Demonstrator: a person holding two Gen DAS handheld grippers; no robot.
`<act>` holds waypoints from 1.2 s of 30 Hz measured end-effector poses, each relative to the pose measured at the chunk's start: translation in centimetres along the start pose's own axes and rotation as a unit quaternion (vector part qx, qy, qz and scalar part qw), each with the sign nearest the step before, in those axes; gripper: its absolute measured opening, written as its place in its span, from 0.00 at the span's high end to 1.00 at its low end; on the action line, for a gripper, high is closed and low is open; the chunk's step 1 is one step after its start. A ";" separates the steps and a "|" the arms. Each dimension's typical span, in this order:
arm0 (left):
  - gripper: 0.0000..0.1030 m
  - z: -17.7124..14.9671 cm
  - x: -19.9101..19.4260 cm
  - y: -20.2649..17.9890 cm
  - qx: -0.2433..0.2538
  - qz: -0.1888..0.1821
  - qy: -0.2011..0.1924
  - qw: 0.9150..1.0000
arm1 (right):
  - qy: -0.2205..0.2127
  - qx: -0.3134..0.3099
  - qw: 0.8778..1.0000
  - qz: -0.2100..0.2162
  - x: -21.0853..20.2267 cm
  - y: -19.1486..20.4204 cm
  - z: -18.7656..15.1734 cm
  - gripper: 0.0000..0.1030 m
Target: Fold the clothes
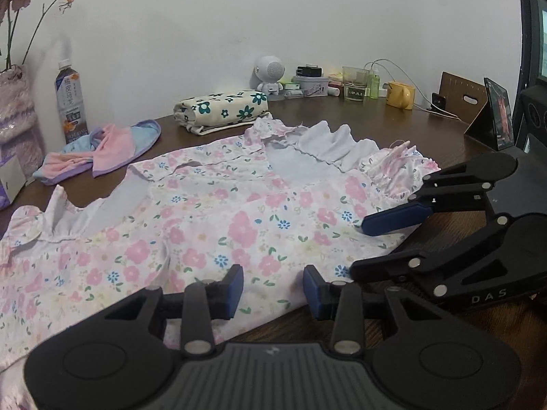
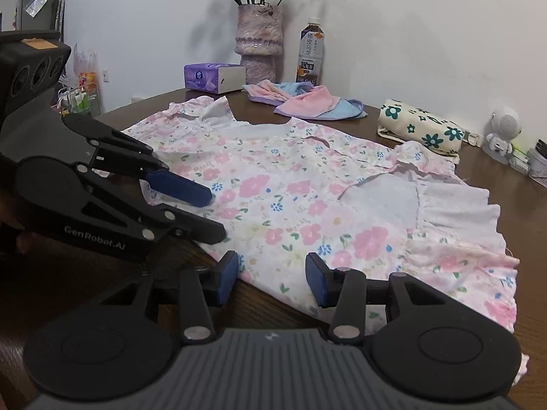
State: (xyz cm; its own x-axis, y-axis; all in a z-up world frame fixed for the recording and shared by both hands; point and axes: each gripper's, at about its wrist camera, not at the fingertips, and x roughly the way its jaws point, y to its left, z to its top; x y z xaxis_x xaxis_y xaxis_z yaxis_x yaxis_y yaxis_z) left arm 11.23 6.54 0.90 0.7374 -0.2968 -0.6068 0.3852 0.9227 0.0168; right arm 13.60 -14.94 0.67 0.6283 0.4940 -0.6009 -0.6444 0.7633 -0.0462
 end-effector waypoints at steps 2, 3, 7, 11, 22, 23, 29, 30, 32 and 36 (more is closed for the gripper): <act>0.64 0.1 0.0 0.1 -0.003 0.000 -0.001 1.000 | 0.000 0.002 1.000 -0.003 -0.3 -0.2 -0.2 0.57; 0.64 0.1 -0.1 0.1 -0.004 -0.001 -0.001 1.000 | 0.000 0.005 1.000 -0.007 -0.5 -0.4 -0.3 0.57; 0.64 0.0 -0.2 0.2 -0.007 -0.002 -0.002 1.000 | 0.002 0.021 0.999 -0.024 -1.2 -1.5 -0.9 0.57; 0.64 0.0 -0.2 0.1 -0.006 -0.001 -0.002 1.000 | 0.002 0.035 0.998 -0.046 -2.3 -2.5 -1.7 0.59; 0.64 -0.2 -0.4 0.2 -0.012 0.004 -0.003 1.000 | -0.003 0.087 0.994 -0.065 -4.4 -5.9 -3.6 0.79; 0.64 -0.3 -0.5 0.2 -0.014 0.006 -0.003 1.000 | -0.004 0.088 0.994 -0.069 -4.5 -5.9 -3.6 0.79; 0.64 -0.3 -0.6 0.3 -0.022 0.011 -0.004 1.000 | 0.000 0.125 0.985 -0.120 -5.6 -8.0 -4.6 0.82; 0.64 -0.3 -0.6 0.3 -0.024 0.012 -0.004 1.000 | 0.000 0.130 0.984 -0.125 -5.7 -8.3 -4.8 0.82; 0.64 -0.4 -0.6 0.4 -0.027 0.013 -0.005 1.000 | 0.000 0.136 0.982 -0.131 -5.9 -8.7 -5.0 0.83; 0.64 -0.4 -0.6 0.4 -0.031 0.015 -0.006 0.999 | 0.001 0.135 0.981 -0.141 -6.1 -8.9 -5.2 0.85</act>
State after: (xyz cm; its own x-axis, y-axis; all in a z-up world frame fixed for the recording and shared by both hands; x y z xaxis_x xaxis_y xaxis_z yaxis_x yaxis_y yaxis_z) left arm 10.70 7.24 0.97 0.7543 -0.2716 -0.5977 0.3286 0.9444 -0.0145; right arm 13.23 -26.87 0.57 0.7641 0.2478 -0.5956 -0.3064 0.9519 0.0028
